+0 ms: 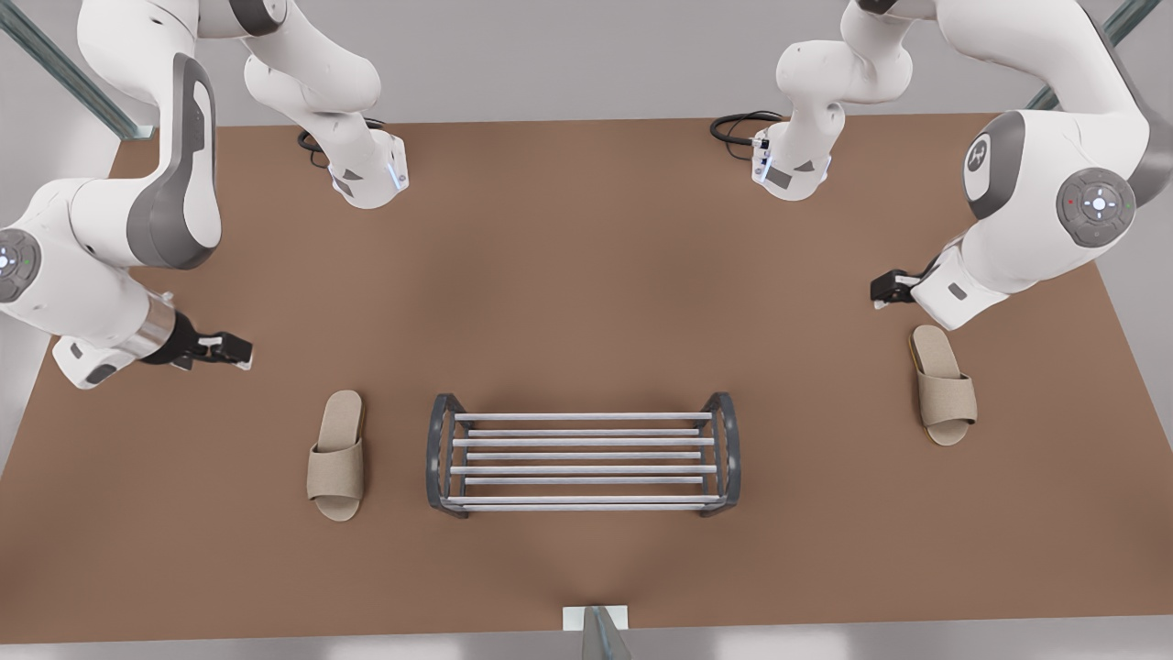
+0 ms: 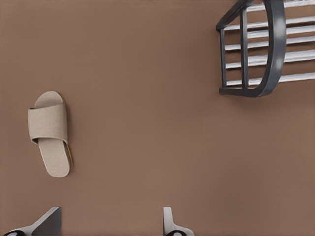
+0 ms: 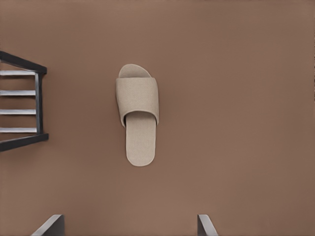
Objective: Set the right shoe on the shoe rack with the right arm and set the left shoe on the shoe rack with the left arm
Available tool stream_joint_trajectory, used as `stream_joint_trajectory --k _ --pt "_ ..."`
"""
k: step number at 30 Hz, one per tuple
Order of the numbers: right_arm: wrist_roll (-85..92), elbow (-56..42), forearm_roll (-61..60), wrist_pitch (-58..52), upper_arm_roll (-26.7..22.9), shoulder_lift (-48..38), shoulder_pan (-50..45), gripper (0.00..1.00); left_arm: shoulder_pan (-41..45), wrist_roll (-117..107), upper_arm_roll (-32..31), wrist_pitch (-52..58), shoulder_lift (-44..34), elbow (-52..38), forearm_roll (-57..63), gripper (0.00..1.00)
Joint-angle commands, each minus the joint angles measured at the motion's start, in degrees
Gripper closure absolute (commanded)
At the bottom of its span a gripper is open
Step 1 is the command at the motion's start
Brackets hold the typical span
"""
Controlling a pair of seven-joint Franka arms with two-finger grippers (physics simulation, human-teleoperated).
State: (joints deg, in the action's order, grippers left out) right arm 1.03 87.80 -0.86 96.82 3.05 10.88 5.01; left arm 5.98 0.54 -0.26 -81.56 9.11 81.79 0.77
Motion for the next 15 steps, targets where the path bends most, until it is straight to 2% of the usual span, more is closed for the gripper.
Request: stream_joint_trajectory --k 1,3,4,5,6,8,10,11,12,14,15 --pt "0.99 0.0 -0.02 3.12 -0.06 -0.07 0.09 0.0 0.0 -0.89 -0.09 -0.7 -0.41 0.65 0.28 0.0" --pt "1.08 -0.09 -0.11 3.12 0.03 -0.07 0.53 0.0 -0.18 -1.77 0.26 1.31 1.0 -0.14 -1.03 0.0" --pt "1.17 0.0 -0.11 3.12 -0.06 -0.07 0.53 0.0 -0.97 -0.72 1.13 4.39 0.82 2.67 -0.33 0.0" --pt "1.17 -0.09 -0.11 3.12 -0.06 -0.07 0.53 0.0 -1.23 6.47 6.05 0.36 0.65 6.18 -3.83 0.0" --pt "1.17 -0.09 -0.11 3.12 -0.06 0.02 0.53 0.0 -1.23 18.96 15.89 -7.9 0.04 14.08 -14.28 0.0" --pt "1.17 -0.09 -0.11 3.12 -0.06 0.02 0.44 0.0 -1.14 27.23 19.5 -25.9 -2.95 28.76 -24.74 0.0" --pt "1.08 -0.35 0.07 3.2 0.2 0.1 -0.26 0.0 -0.79 47.08 23.11 -42.35 -4.18 41.6 -41.0 0.0" --pt "0.99 -0.44 0.33 4.26 0.55 0.89 -0.53 0.0 -0.53 57.78 23.2 -51.11 -5.06 48.35 -53.36 0.0" --pt "1.61 0.09 3.92 5.05 1.52 1.16 -1.93 0.0 1.58 75.02 22.5 -62.22 -6.56 56.02 -76.85 0.0" --pt "1.96 4.03 17.88 9.96 1.96 -0.07 -8.34 0.0 1.58 104.25 21.88 -67.93 -6.3 59.97 -107.84 0.0" --pt "2.14 8.51 23.6 16.01 3.19 -0.77 -8.7 0.0 1.06 126.39 21.97 -68.38 -5.86 60.68 -128.58 0.0"
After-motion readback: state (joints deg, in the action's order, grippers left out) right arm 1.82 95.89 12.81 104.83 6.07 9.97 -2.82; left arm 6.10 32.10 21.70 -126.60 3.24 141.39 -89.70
